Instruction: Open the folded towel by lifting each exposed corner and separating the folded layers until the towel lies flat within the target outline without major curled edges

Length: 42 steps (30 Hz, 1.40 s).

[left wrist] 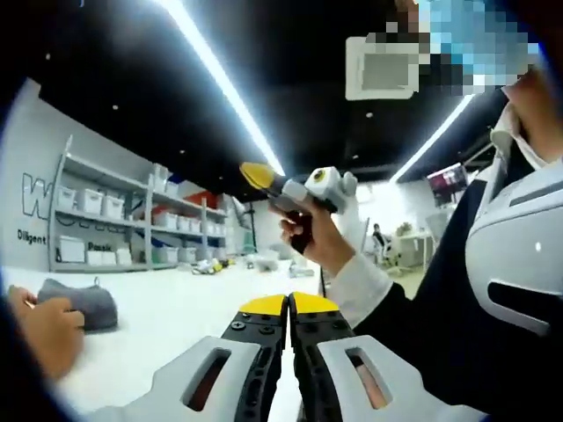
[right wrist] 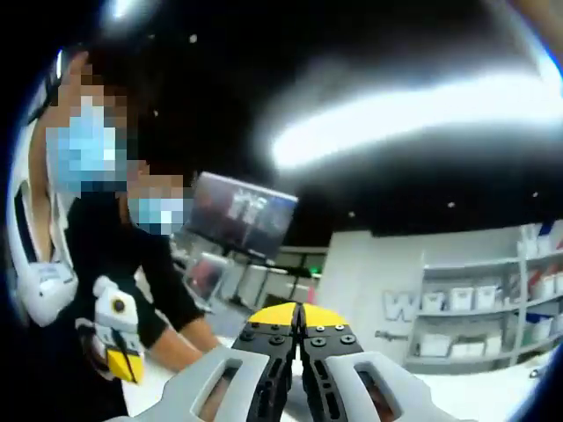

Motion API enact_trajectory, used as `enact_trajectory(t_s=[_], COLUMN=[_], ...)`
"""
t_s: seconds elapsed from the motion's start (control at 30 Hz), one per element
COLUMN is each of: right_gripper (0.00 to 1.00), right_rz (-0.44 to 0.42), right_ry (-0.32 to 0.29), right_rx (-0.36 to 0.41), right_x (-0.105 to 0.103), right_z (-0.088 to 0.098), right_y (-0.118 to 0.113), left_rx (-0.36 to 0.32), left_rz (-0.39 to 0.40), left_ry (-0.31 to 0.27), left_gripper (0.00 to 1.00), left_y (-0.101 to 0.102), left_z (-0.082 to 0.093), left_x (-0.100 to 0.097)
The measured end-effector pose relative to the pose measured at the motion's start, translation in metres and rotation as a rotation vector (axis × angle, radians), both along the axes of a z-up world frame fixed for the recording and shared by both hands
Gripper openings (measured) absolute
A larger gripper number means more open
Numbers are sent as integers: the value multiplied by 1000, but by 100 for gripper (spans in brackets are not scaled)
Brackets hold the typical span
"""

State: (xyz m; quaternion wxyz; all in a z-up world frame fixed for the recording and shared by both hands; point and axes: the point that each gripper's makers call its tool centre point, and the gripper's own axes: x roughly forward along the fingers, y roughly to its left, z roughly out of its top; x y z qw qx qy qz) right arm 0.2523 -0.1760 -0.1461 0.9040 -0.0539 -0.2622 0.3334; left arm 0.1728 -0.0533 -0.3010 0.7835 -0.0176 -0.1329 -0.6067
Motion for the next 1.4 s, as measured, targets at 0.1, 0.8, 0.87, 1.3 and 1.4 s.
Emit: enact_trajectory(t_s=[0.1,0.8,0.87,1.3,1.4], right_gripper=[0,100,100,100,100], right_rz=[-40,-194,-183,-155,-149], right_ry=[-8,319,328,424,436], right_rx=[17,-229,-223,-241,-241], right_x=[7,66,72,82,81], right_z=[0,-74,-78,-107,-109], right_y=[-7,1,1,24,25], left_rx=[-26,94,91,197,200], left_rz=[62,511,562,668,679], left_ry=[-68,175,160,169,168], left_gripper=[10,100,100,100,100], left_y=[5,123,148,217,218], left_z=[11,64,69,46,45], left_x=[12,154,165,176,175])
